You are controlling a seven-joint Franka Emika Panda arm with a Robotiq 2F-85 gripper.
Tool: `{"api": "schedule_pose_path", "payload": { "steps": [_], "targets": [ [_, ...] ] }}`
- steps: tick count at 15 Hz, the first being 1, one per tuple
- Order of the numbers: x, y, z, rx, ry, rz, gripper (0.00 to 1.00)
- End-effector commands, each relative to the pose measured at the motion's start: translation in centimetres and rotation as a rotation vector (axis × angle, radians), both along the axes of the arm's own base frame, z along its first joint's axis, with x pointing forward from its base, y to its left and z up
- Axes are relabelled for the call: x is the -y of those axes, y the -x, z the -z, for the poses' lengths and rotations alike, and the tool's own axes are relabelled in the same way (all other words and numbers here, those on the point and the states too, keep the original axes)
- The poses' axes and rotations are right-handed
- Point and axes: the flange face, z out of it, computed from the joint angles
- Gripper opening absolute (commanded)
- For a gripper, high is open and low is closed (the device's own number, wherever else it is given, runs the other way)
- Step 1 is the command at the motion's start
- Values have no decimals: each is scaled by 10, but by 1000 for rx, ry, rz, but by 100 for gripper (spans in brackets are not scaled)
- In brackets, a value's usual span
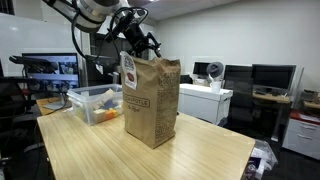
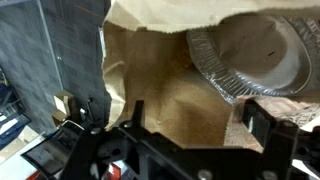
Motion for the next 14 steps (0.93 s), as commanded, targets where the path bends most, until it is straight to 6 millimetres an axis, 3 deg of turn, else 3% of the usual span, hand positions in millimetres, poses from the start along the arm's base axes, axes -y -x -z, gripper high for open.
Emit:
{"api": "schedule_pose_path", "payload": {
  "steps": [1,3,8,10,12,14],
  "targets": [
    [9,-15,-2,9,17,132,100],
    [11,-18,0,21,38,201,100],
    [-20,-9,42,12,123,355,100],
    [-22,-11,46,-12,105,401,100],
    [-26,-11,39,-33,77,419,100],
    [-24,-13,18,-34,10,451,100]
  ]
}}
